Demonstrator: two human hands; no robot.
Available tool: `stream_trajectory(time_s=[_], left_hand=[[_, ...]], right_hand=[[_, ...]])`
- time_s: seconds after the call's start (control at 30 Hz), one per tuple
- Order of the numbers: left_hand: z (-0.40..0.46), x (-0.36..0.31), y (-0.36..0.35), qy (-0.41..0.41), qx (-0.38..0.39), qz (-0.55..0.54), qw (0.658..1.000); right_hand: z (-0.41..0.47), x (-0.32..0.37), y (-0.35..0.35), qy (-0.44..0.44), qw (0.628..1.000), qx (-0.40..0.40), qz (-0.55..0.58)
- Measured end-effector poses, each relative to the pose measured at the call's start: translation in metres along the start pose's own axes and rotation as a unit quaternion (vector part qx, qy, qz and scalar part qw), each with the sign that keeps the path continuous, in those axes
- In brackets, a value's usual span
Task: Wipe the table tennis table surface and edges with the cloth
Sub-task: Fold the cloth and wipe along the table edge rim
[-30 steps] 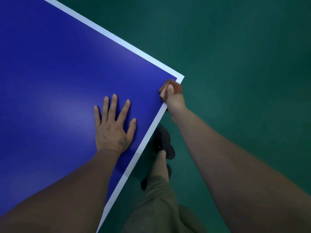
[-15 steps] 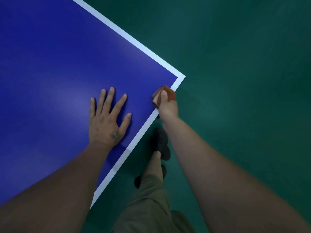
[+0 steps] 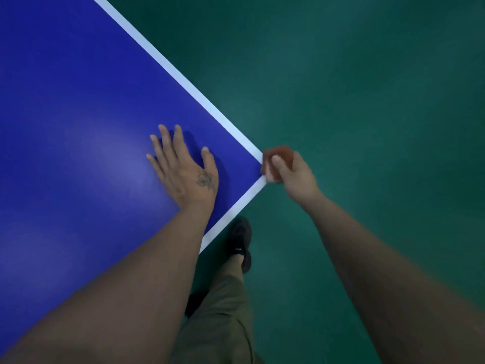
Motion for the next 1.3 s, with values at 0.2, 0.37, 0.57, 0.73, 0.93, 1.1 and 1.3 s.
stream_trajectory(time_s=[0.2,0.37,0.57,0.73,0.93,1.1,1.3], left_hand=[[0.025,0.006,-0.022,0.073,-0.017,0.109,0.991],[0.027,0.008,-0.030,0.077,-0.028,0.148,0.986],[0.028,0.011,-0.031,0.074,-0.024,0.157,0.985],[0.030,0.013,-0.032,0.076,-0.018,0.161,0.984],[0.030,0.012,-0.034,0.086,-0.009,0.156,0.984],[0.029,0.013,-0.036,0.091,-0.003,0.161,0.983],[0.029,0.012,-0.035,0.084,-0.013,0.153,0.985]], right_hand=[[0.022,0.021,-0.009,0.106,0.964,0.121,-0.212],[0.048,0.060,-0.035,0.093,0.956,0.166,-0.225],[0.094,0.147,-0.070,0.129,0.952,0.180,-0.211],[0.104,0.154,-0.077,0.122,0.946,0.190,-0.233],[0.064,0.064,-0.038,0.072,0.935,0.249,-0.240],[0.053,0.050,-0.029,0.057,0.925,0.242,-0.286],[0.086,0.110,-0.058,0.123,0.918,0.241,-0.289]])
Point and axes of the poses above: each hand's wrist, its own z-axis towards the middle knuckle, its own y-axis out of the back of the hand, x = y × z, the point moved 7 cm from there along z, towards the middle knuckle, and after that the axes turned 14 degrees about -z, right-handed, at the moved point
